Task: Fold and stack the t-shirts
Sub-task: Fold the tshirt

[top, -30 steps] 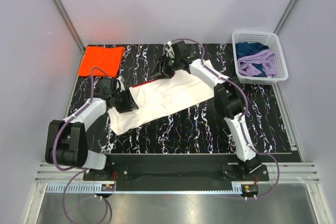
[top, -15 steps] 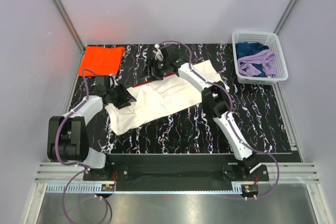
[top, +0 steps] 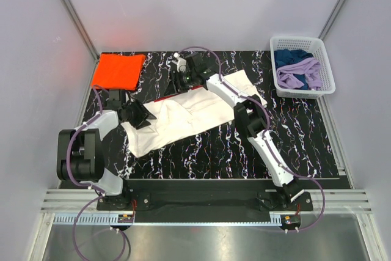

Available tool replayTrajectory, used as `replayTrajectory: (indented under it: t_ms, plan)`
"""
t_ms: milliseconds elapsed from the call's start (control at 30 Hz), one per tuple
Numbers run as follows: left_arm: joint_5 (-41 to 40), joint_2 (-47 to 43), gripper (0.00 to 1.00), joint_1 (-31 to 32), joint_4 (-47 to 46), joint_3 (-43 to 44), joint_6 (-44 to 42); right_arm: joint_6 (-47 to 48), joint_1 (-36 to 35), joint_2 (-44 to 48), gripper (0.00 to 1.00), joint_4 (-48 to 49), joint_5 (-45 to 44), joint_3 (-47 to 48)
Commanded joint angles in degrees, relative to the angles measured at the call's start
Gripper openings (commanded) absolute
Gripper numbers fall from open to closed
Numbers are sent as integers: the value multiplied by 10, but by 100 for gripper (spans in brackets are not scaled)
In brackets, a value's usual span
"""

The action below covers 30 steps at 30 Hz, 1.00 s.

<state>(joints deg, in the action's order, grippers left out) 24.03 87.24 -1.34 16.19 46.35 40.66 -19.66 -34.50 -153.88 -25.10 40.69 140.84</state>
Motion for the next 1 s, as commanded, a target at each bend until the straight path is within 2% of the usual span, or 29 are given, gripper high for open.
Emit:
replayTrajectory:
  t_ms: [0, 400, 733, 967]
  plan:
    - [9, 3, 46, -4, -15, 1, 3, 28, -14, -12, 53, 24, 42, 16]
    - [18, 5, 47, -14, -19, -8, -1, 44, -28, -21, 54, 2, -2, 21]
    - [29, 6, 47, -16, -33, -22, -5, 146, -45, 2, 54, -59, -151, 6]
    - [30, 8, 48, -19, -34, -23, -5, 159, -58, 1, 52, -68, -184, 13]
